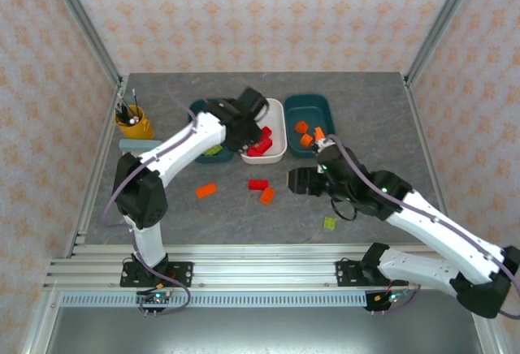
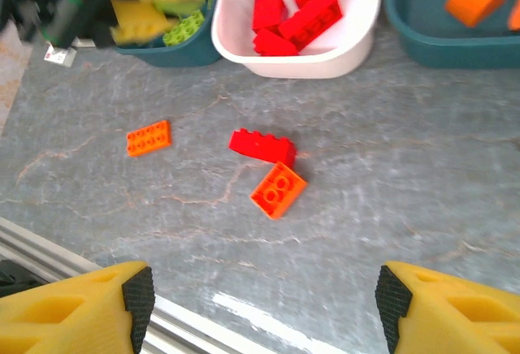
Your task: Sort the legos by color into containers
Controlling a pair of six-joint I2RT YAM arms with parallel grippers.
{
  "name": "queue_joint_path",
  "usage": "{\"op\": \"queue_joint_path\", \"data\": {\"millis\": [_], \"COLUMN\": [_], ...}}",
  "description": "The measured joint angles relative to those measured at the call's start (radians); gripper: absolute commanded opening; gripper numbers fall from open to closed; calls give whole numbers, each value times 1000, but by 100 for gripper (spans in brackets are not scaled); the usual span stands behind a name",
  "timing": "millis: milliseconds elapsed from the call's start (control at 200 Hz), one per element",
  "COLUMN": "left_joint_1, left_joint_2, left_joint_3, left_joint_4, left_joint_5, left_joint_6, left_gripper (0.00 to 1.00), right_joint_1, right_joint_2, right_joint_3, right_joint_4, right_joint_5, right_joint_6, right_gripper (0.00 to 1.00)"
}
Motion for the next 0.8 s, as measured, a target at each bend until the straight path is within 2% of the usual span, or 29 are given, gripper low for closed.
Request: {"op": "queue_joint_path", "data": {"millis": [155, 315, 535, 801], "left_joint_1": [159, 255, 293, 294], "left_joint_2": [58, 170, 333, 461], "left_joint_3": [108, 193, 274, 351], "left_joint_4": [-88, -122, -135, -148], "left_joint_5": [-75, -132, -190, -249], "left_joint_6": [214, 366, 491, 543], "left_gripper": [20, 21, 21, 22], "right_joint_1": [0, 0, -2, -40], "right_joint_2": [124, 221, 366, 429], "right_joint_3": [1, 0, 32, 85], "right_joint_4": [185, 440, 656, 713], "right_joint_5": [-56, -90, -102, -122], "right_joint_6": [-5, -2, -5, 7], "right_gripper": [76, 79, 80, 80]}}
